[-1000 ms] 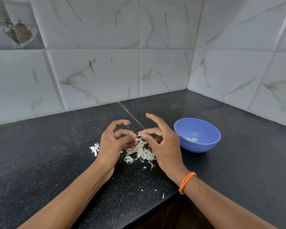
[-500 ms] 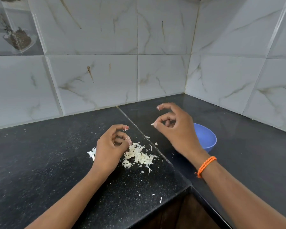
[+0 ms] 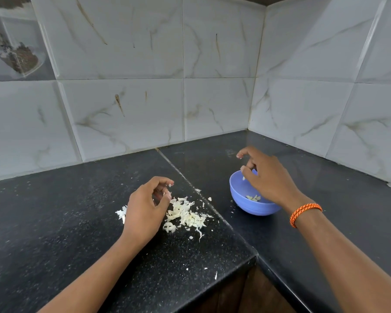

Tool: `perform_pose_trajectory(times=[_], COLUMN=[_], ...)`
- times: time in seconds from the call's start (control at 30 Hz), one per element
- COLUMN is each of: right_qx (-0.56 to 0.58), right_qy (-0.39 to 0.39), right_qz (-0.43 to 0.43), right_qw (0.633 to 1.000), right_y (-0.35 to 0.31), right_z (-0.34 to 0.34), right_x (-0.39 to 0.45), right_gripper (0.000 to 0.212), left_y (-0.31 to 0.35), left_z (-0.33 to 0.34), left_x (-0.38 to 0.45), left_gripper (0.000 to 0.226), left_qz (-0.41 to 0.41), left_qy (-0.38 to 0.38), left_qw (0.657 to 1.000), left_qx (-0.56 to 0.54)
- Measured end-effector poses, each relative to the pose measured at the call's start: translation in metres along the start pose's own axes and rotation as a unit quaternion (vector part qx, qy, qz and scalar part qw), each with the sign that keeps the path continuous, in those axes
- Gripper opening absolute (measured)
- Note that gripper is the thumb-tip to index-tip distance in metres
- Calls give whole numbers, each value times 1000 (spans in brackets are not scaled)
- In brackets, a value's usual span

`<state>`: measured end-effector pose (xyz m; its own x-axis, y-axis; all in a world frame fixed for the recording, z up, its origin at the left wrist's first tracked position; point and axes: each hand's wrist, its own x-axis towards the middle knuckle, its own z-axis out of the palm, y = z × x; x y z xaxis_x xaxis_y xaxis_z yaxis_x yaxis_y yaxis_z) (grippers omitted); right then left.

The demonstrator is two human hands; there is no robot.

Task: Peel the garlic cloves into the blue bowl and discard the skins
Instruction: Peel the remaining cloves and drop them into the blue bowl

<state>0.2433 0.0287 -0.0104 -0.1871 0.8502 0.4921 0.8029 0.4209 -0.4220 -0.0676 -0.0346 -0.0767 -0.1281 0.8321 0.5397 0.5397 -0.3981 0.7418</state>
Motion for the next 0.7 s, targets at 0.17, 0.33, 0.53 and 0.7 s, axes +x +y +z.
perform_pose_trajectory(times=[0.17, 0.33, 0.53, 0.7], right_qx=[26, 33, 69, 102], right_qy=[25, 51, -8, -115], right_qz=[-8, -16, -43, -103], right_qw=[999, 998, 997, 983], right_y=[-3, -16, -43, -78], right_z=[-3, -4, 15, 49], right_x=[3, 4, 0, -17], right_gripper=[17, 18, 36, 28], left_y=[-5, -7, -15, -11], left_z=[0, -2, -8, -22], left_x=[2, 6, 11, 14], left_gripper=[29, 14, 13, 12], left_qz=[-6, -12, -9, 76], left_qy=[-12, -12, -48, -112], left_qw=[1000, 1000, 995, 961], left_qx=[6, 14, 91, 240])
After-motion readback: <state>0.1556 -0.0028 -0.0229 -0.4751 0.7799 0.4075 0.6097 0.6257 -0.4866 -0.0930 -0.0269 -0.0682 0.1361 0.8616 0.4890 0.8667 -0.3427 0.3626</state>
